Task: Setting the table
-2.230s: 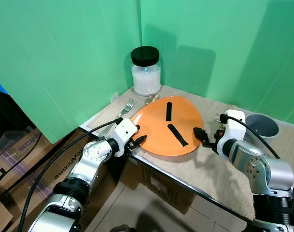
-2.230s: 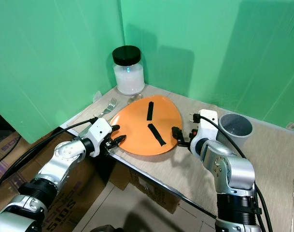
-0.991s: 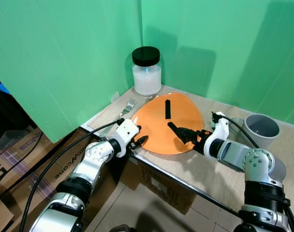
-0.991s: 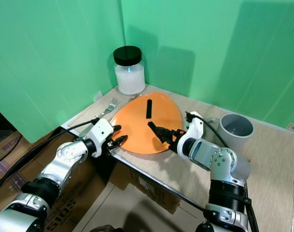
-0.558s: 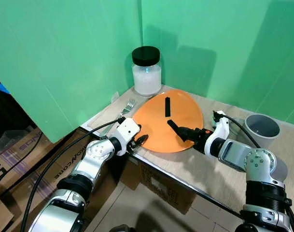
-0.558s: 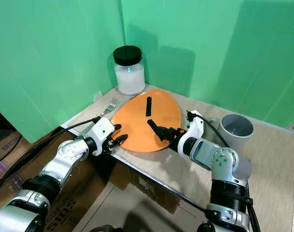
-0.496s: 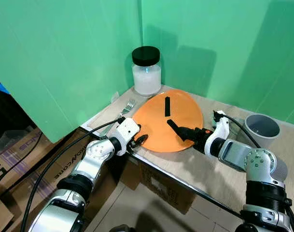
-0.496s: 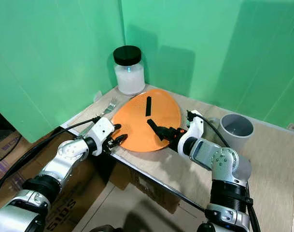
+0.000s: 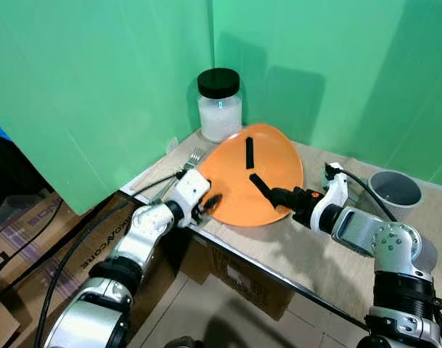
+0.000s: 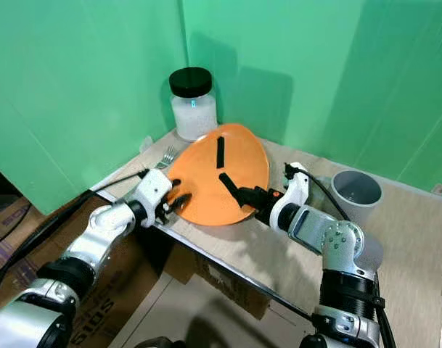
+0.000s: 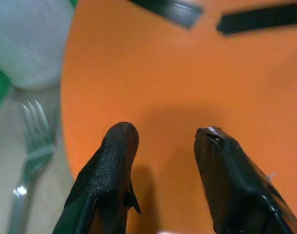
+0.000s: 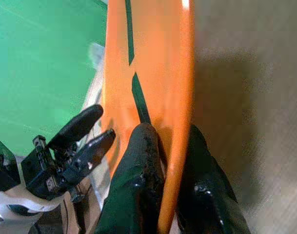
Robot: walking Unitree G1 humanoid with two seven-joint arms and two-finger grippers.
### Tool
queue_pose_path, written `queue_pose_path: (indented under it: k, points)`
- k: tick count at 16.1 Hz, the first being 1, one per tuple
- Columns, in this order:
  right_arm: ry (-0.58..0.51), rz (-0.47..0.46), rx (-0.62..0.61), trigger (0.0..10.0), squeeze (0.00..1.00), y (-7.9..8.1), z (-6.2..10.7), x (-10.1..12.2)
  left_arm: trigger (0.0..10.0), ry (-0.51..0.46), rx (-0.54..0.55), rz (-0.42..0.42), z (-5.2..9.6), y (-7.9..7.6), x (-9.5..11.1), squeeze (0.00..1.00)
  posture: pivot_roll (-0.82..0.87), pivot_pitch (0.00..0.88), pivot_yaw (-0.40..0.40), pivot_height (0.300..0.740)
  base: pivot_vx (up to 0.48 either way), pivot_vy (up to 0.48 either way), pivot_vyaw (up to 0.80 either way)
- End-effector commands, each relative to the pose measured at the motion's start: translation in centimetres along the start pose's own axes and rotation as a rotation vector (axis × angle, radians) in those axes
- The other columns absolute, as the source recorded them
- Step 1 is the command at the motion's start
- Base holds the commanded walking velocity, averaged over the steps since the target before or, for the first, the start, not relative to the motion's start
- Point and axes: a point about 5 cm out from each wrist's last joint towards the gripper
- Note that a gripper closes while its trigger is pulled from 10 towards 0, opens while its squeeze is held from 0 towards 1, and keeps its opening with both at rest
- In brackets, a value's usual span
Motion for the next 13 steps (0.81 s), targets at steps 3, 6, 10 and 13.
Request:
queue_pose_path:
  k: [3, 6, 10, 13]
  points:
    - [-0.125, 0.015, 0.048, 0.0, 0.0, 1.0, 1.0, 1.3, 10.0, -0.26, -0.013, -0.015, -0.1, 1.5, 6.1, 0.0, -0.12, 0.0, 0.123, 0.74, 0.0, 0.0, 0.0]
    - [-0.256, 0.092, 0.141, 0.0, 0.0, 3.0, 3.4, 2.9, 10.0, -0.415, 0.007, 0.017, 1.2, 2.7, 10.5, 0.0, -0.1, 0.0, 0.142, 0.74, 0.0, 0.0, 0.0]
    - [-0.48, 0.31, 0.122, 0.0, 0.0, 5.5, 7.2, 4.8, 10.0, -0.477, 0.15, 0.046, 4.6, 4.6, 12.7, 1.0, -0.08, 0.0, 0.16, 0.74, 0.0, 0.0, 0.0]
    - [-0.689, 0.439, 0.135, 10.0, 0.0, 8.8, 10.2, 5.3, 10.0, -0.434, 0.402, 0.118, 7.0, 4.9, 11.7, 0.76, -0.08, 0.0, 0.158, 0.74, 0.0, 0.0, 0.0]
Point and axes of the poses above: a point about 5 cm out from each wrist's last joint towards the gripper, its own z axis pointing back from the gripper into the wrist, its own x axis along the axis of the wrist's last joint, y = z × x
